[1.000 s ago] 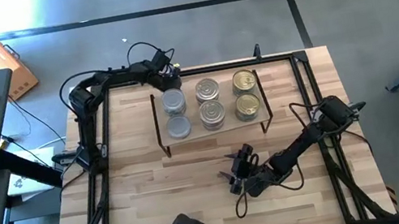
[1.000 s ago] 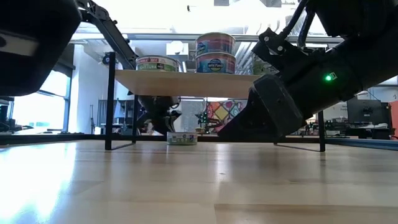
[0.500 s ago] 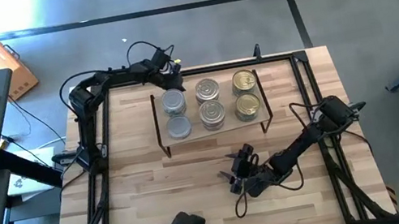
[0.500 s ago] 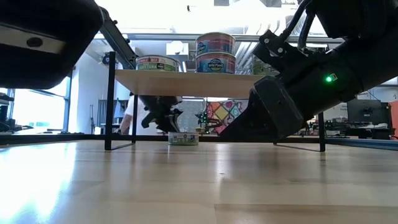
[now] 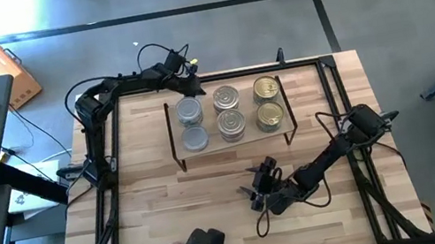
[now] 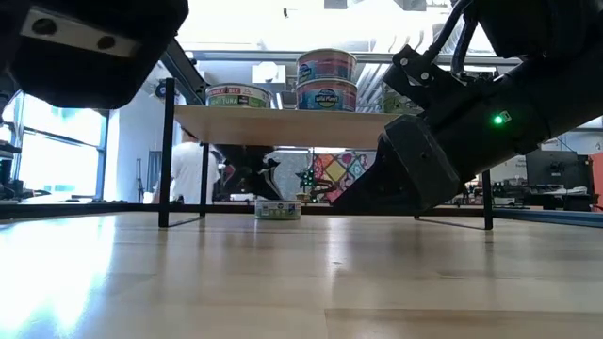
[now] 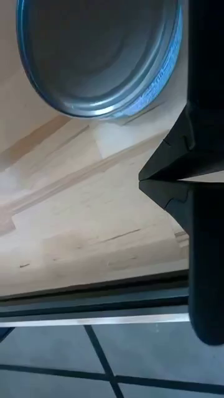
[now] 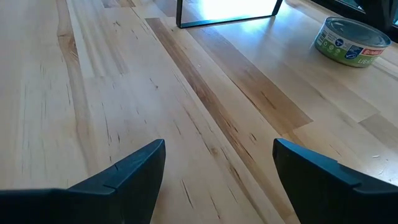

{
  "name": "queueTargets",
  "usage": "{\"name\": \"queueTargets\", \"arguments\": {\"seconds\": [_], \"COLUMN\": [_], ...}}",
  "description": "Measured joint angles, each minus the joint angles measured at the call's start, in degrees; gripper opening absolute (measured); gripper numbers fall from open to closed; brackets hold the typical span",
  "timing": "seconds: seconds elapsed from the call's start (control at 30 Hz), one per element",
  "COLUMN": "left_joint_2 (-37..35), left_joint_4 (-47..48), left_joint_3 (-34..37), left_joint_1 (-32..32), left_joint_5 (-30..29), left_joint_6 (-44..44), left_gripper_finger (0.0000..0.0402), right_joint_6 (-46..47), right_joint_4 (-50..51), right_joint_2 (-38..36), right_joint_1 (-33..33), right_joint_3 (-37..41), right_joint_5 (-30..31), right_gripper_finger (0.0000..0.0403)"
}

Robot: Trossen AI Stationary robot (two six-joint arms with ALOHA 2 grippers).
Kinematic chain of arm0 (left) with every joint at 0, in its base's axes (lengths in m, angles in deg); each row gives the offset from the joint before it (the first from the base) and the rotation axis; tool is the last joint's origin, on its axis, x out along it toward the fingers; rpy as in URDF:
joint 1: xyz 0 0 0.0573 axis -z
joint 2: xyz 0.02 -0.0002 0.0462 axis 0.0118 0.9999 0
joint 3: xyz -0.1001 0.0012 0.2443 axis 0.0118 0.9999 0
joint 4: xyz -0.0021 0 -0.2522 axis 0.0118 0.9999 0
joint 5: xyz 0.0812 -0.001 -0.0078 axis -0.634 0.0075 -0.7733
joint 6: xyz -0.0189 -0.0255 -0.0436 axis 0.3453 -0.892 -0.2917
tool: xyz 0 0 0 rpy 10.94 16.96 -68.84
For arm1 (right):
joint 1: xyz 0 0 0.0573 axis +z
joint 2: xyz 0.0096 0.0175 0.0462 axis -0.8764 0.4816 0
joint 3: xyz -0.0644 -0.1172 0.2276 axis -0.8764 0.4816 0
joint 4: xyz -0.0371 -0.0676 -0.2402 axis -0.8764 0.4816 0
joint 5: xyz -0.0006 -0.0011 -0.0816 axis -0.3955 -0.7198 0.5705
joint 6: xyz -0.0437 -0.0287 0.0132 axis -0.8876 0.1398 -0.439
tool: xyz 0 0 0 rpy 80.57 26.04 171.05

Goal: Stack canned seafood by type on shelf
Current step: Adjust the green white tuna can

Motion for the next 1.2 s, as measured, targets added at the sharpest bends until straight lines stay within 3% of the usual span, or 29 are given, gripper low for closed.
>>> {"name": "queueTargets", "arguments": {"seconds": [0.27,1.2], "left_joint_2": [1.2,1.3], "left_joint_4": [-0.2,12.3], "left_joint_3": [0.0,-1.9], "left_joint_1": [1.8,3.9], "left_joint_5": [-3.3,0.8], "left_joint_6": [1.3,8.7], "left_gripper_finger": [0.0000,0.0000], "right_joint_6": [-0.1,0.0], "right_joint_4": [0.0,0.2], "right_joint_2": [0.0,0.0], "right_joint_1": [0.0,0.0], "right_joint_3": [0.0,0.0], "right_joint_5": [0.0,0.0], "right_gripper_finger": [0.0291,0.0291]}}
